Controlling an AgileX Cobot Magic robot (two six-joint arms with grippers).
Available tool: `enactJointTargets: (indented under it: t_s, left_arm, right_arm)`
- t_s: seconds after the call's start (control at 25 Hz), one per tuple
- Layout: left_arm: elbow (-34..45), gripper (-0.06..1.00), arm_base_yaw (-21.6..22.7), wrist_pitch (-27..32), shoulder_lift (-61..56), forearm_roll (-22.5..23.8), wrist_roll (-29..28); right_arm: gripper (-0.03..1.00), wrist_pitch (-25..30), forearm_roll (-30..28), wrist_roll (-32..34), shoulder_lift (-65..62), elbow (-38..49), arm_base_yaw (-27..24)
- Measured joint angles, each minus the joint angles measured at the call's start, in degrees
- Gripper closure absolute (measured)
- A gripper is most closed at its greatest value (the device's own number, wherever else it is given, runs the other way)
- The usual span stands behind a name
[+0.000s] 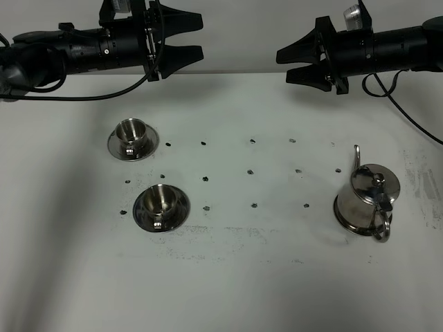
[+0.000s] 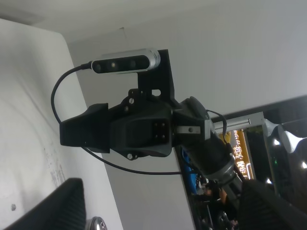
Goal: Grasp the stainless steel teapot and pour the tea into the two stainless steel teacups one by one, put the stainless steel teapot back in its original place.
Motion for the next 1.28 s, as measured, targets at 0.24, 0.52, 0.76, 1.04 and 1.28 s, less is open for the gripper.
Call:
enactJointTargets:
  t_s: [0.24,0.52,0.76,1.04,1.28]
  left_arm:
    - [0.0,0.29,0.0,0.0,0.0,0.0,0.0]
    - [0.0,0.29,0.0,0.0,0.0,0.1,0.0]
    - [-0.6,0.33,0.0,-4.4,-2.2,14.5,4.7]
    - [-7.8,0.42,-1.5,-9.5,-8.0,49.9,-5.7]
    - [-1.6,0.50,-2.1,-10.6,-16.8,55.5,-5.9]
  right_arm:
    - [0.44,0.0,0.0,0.2,0.0,0.0,0.0]
    - [0.44,0.0,0.0,-0.3,0.0,0.0,0.0]
    - [0.45,0.0,-3.3,-7.3,0.0,-5.4,0.0]
    - [0.47,0.2,-37.8,6.5,0.0,-18.6,1.6]
    - [0.47,0.3,-57.1,15.1,-9.6,-15.7,5.3]
